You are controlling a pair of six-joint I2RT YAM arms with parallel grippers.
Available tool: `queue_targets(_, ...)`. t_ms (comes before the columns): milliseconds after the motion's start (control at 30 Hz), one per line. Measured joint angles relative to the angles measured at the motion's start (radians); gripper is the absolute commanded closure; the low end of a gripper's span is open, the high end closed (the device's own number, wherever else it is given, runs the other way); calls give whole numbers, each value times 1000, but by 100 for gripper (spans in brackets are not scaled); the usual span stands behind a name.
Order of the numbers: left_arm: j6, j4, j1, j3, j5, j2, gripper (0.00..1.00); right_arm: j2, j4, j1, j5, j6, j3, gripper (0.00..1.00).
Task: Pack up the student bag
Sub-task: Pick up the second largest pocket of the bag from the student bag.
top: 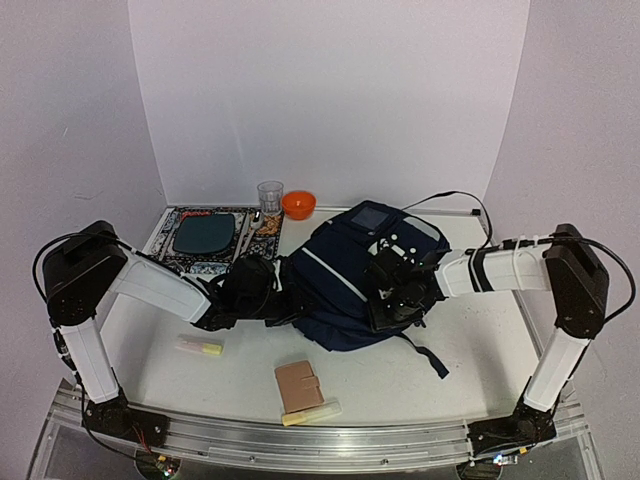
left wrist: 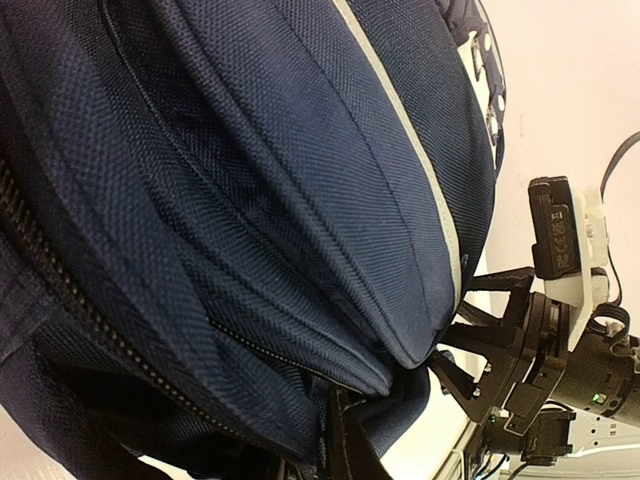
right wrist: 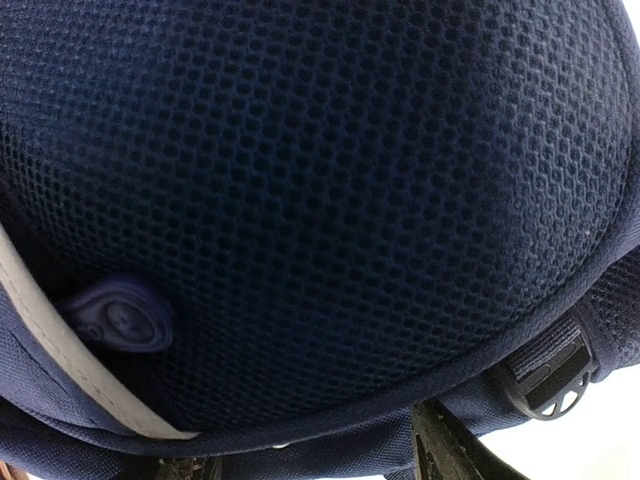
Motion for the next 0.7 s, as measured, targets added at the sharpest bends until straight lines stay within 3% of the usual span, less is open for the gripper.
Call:
queue_targets(133,0,0,0,0,0,0,91,3,5,-1,1,9,1,52)
queue_targets(400,-2,11,0,-6,-7,0,94,12,70,-38,-37,9,-13,55)
queue_targets(700,-8,27,0,-13,-16,0,98,22,241,-120,-169,20,-81,75)
